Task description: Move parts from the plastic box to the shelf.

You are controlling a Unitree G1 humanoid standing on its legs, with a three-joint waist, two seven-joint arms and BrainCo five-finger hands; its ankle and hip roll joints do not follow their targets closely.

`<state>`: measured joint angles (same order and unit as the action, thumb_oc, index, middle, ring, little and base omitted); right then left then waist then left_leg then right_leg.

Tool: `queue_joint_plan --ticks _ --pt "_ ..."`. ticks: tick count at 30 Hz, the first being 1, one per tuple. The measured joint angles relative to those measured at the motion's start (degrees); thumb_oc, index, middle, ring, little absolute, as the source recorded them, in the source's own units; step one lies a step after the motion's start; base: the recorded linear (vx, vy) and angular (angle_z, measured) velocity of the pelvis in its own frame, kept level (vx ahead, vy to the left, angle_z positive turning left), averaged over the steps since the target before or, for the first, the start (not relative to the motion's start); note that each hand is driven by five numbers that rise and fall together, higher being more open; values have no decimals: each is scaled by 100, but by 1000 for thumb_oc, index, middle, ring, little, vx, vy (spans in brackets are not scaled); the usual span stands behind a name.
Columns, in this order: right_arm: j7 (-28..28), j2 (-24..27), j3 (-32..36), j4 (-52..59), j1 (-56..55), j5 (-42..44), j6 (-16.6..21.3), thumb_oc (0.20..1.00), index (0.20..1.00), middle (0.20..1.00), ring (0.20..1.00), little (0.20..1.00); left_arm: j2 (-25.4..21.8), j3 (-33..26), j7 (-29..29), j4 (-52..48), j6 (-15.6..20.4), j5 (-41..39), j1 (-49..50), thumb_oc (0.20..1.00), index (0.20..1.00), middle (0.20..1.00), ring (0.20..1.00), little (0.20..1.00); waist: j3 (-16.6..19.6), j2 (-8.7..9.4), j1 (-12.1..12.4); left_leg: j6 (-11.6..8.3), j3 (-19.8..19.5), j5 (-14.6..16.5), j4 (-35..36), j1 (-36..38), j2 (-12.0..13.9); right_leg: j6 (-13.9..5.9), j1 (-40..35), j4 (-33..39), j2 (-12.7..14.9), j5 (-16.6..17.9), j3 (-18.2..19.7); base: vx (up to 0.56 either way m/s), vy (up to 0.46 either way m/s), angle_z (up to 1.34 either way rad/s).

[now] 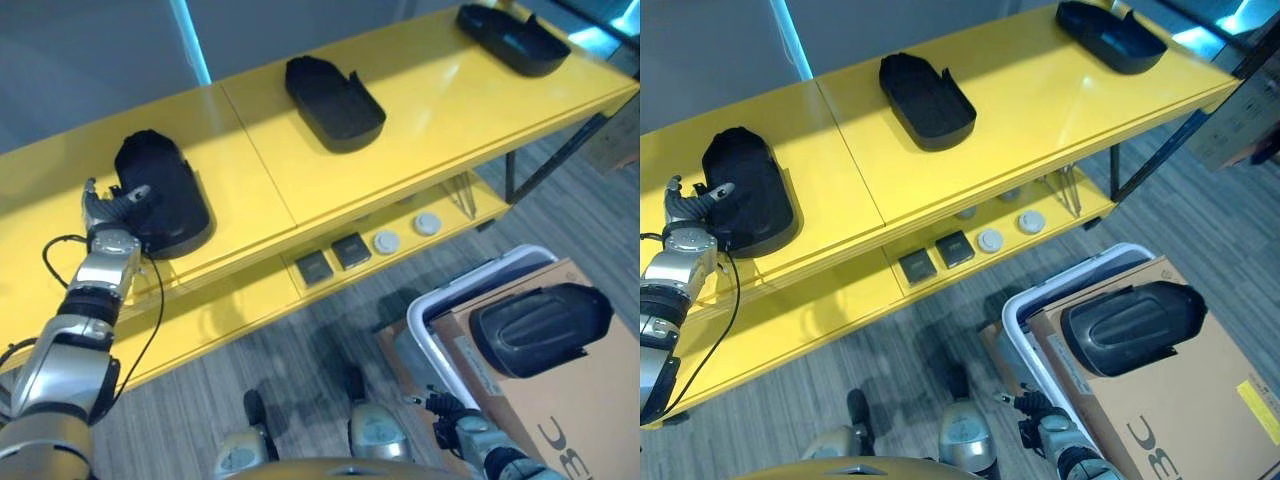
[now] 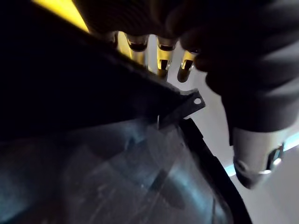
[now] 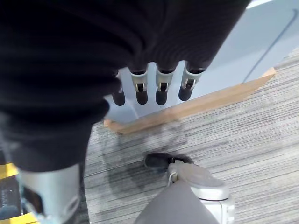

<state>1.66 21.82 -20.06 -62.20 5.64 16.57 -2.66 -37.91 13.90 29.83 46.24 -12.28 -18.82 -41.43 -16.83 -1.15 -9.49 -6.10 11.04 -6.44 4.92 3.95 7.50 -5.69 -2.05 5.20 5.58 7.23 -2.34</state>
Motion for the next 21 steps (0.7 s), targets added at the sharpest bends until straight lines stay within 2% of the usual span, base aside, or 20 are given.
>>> queue_joint_plan --ticks 2,3,6,7,9,10,13,14,16,18,19,21 --pt "-25 -19 0 -109 -47 -1 -15 1000 1000 1000 1000 1000 -1 68 2 26 2 -5 -3 1000 1000 1000 1000 1000 138 -9 -1 4 5 17 1 44 3 -1 -31 0 5 -5 10 -19 -38 -3" --pt "-42 -63 1 -198 -192 -6 -91 1000 1000 1000 1000 1000 -2 83 57 27 177 -132 -59 1000 1000 1000 1000 1000 377 -17 -6 5 15 31 1 140 7 -3 -128 1 3 -10 4 -57 -32 1" --pt "-110 -102 39 -238 -332 -67 -134 1000 1000 1000 1000 1000 -10 82 232 -146 664 -448 -123 1000 1000 1000 1000 1000 611 -33 5 33 29 52 2 166 4 -2 -161 1 12 -14 -2 -73 -9 1" --pt "-187 -106 69 -261 -345 -111 -159 1000 1000 1000 1000 1000 -21 73 310 -483 938 -579 -129 1000 1000 1000 1000 1000 641 -32 32 6 14 76 3 228 2 37 -224 0 17 -38 -3 -71 5 2" --pt "-236 -108 101 -307 -324 -124 -156 1000 1000 1000 1000 1000 -35 75 411 -843 1172 -576 -129 1000 1000 1000 1000 1000 749 -39 60 3 3 76 3 214 -1 11 -215 0 22 -62 -2 -58 -3 2" --pt "-245 -110 111 -366 -317 -131 -148 1000 1000 1000 1000 1000 -49 73 486 -1180 1416 -582 -128 1000 1000 1000 1000 1000 859 -55 105 2 -8 76 4 210 4 10 -216 1 20 -63 -6 -53 -12 1" --pt "-246 -107 112 -397 -324 -135 -209 1000 1000 1000 1000 1000 -52 -58 455 -1783 1633 -567 -10 1000 1000 1000 1000 1000 1011 -107 217 2 -47 79 7 133 24 8 -212 0 15 -65 -56 -57 -24 5" --pt "-246 -133 113 -394 -307 -135 -266 1000 1000 1000 1000 1000 -50 -216 402 -2390 1653 -553 220 790 790 790 790 790 1025 -112 266 1 -113 79 6 112 31 11 -222 0 13 -63 -139 -37 -27 25" --pt "-244 -214 120 -399 -363 -134 -297 1000 1000 1000 1000 1000 -20 -271 -89 -3321 1710 -494 877 225 225 225 225 225 1171 -111 405 -4 -256 82 5 35 40 34 -188 2 -3 -81 -229 -71 -31 34" --pt "-244 -253 122 -358 -400 -134 -343 1000 1000 1000 1000 1000 94 -331 -567 -3847 1589 -486 1483 200 200 200 200 200 1193 -94 597 -4 -321 80 4 2 33 38 -218 1 -4 -85 -315 -93 -22 19" --pt "-252 -353 254 -352 -507 -188 -376 1000 1000 1000 1000 1000 525 -394 -1064 -4557 1522 -487 2554 200 200 200 200 200 1282 -120 787 -1 -340 79 5 -16 25 35 -233 1 9 -87 -350 -57 -5 17" --pt "-300 -472 282 -399 -620 -362 -379 1000 1000 1000 1000 1000 1096 -292 -1690 -4615 1536 -485 3607 200 200 200 200 200 1349 -90 920 4 -459 75 4 -74 -8 26 -254 2 48 -136 -484 -36 1 41"
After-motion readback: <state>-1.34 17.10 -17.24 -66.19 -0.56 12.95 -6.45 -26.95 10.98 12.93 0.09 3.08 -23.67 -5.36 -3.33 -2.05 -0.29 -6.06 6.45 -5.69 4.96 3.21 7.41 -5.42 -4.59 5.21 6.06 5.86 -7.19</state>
